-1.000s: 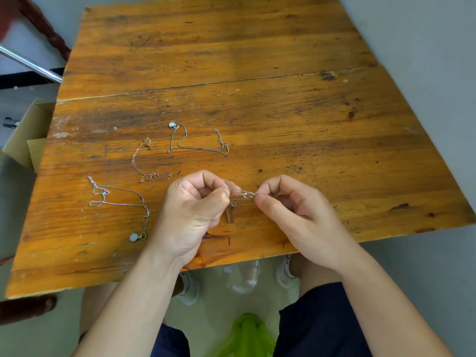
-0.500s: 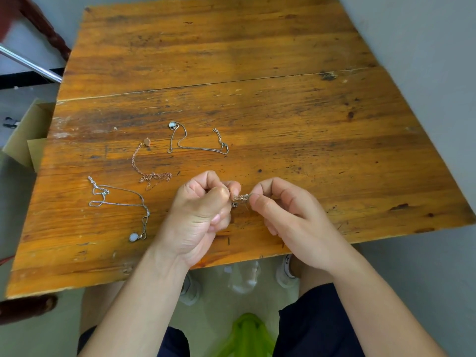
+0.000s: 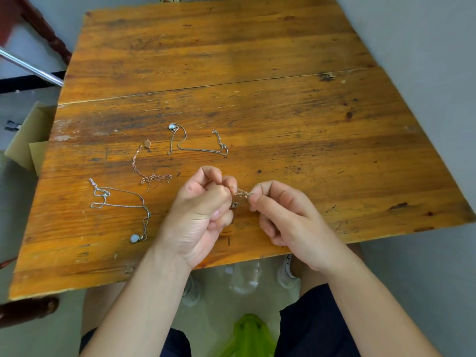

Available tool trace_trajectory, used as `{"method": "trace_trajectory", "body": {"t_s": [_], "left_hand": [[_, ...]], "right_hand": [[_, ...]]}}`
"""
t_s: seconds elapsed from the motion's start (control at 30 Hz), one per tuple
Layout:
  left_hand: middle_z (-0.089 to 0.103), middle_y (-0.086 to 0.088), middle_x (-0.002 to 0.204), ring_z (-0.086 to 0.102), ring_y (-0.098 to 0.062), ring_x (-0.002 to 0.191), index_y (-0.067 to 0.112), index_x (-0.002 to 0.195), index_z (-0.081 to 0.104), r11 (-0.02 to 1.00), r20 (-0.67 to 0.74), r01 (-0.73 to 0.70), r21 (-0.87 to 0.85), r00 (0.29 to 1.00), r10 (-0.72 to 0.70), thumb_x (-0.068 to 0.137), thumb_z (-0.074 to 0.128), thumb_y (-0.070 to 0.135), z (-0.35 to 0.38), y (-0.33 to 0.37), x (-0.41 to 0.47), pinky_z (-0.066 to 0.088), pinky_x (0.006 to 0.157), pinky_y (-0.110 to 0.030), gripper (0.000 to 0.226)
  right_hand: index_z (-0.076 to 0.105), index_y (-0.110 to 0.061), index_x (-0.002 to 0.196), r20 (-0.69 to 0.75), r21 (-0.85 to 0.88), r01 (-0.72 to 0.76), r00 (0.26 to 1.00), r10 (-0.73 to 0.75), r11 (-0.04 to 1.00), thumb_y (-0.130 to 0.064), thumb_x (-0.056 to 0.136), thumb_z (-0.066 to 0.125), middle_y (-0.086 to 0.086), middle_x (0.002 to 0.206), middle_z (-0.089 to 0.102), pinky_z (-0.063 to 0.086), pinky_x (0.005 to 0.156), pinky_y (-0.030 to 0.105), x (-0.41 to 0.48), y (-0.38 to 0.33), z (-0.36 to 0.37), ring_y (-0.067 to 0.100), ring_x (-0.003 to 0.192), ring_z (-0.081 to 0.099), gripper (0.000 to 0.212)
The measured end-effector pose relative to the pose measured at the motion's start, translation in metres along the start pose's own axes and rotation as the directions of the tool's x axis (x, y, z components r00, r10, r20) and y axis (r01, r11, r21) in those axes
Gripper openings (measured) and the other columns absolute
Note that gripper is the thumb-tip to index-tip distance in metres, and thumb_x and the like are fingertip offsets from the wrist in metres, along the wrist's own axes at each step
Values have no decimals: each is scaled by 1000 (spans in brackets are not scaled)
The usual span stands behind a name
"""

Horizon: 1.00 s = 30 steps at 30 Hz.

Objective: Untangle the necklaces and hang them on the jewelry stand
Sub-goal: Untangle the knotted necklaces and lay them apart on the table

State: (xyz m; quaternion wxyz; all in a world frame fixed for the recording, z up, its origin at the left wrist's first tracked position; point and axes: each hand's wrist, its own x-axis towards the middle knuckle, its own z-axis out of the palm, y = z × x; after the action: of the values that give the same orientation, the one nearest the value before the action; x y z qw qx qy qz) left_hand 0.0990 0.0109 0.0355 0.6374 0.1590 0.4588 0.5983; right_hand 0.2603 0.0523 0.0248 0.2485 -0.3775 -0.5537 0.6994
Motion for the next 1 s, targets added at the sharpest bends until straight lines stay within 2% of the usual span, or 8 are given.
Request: {"method": "trace_trajectory", "body": {"t_s": [0.27, 0.4, 0.5, 0.6, 0.73, 0.87, 0.93, 1.0], "left_hand": [[49, 4, 72, 27, -1, 38, 21, 80, 52, 942, 146, 221, -252, 971, -188, 62, 56, -4, -9, -4, -2, 21, 33, -14, 31], [46, 2, 71, 24, -4, 41, 17, 86, 48, 959, 134, 264, -105, 959, -249, 62, 44, -8, -12, 0, -5, 16, 35, -17, 35], [45, -1, 72, 24, -8, 48, 13, 89, 48, 971, 129, 240, -21, 963, -236, 58, 49, -4, -9, 9, -5, 20, 33, -16, 36], [46, 1, 69, 28, -6, 49, 10, 96, 51, 966, 52, 137, 220, 987, -152, 74, 57, 0, -3, 13, -6, 23, 34, -16, 25], [50, 0, 61, 42, -9, 48, 0, 108, 55, 894, -1, 47, 445, 999, -52, 88, 64, -2, 0, 14, -7, 36, 37, -20, 22], [55, -6, 60, 55, -20, 47, 7, 102, 64, 740, -40, -12, 672, 998, 53, 93, 61, 9, -1, 12, -6, 50, 46, -27, 10], [57, -7, 57, 59, -21, 45, 13, 94, 68, 648, -54, -52, 760, 988, 142, 94, 61, 15, 0, 8, -5, 52, 47, -30, 7], [56, -7, 58, 54, -18, 42, 14, 90, 69, 663, -77, -74, 745, 978, 196, 93, 63, 15, 0, 4, -4, 47, 43, -26, 7]], "right_hand": [[61, -20, 94, 3, -311, 193, 979, -202, 931, -23, 102, 56, -17, 73, 53, 38, 60, 21, -1, 2, -1, 6, 62, 49, 10], [60, -22, 97, 5, -376, 204, 976, -218, 904, -24, 103, 54, -18, 80, 53, 39, 67, 24, 1, 11, -4, 7, 69, 52, 8], [60, -24, 96, 0, -340, 195, 978, -207, 920, -26, 102, 54, -20, 79, 54, 39, 67, 22, 0, 12, -4, 6, 70, 53, 8], [60, -24, 95, 1, -310, 198, 978, -208, 930, -27, 102, 54, -20, 77, 54, 38, 64, 17, 1, 11, -3, 5, 68, 52, 10], [61, -20, 94, -9, -266, 169, 984, -178, 949, -22, 102, 55, -19, 63, 53, 36, 54, 14, 0, 7, -5, 3, 56, 45, 11], [62, -25, 92, -25, -293, 160, 984, -175, 943, -25, 101, 56, -15, 60, 53, 38, 52, 21, 1, 7, -4, 7, 54, 45, 11], [61, -31, 91, -30, -354, 165, 982, -188, 920, -27, 101, 56, -20, 63, 56, 39, 57, 22, 3, 10, -3, 5, 56, 48, 12], [59, -31, 91, -31, -403, 161, 982, -189, 901, -27, 102, 55, -28, 66, 58, 37, 60, 16, 4, 11, -2, 3, 60, 53, 12]]}}
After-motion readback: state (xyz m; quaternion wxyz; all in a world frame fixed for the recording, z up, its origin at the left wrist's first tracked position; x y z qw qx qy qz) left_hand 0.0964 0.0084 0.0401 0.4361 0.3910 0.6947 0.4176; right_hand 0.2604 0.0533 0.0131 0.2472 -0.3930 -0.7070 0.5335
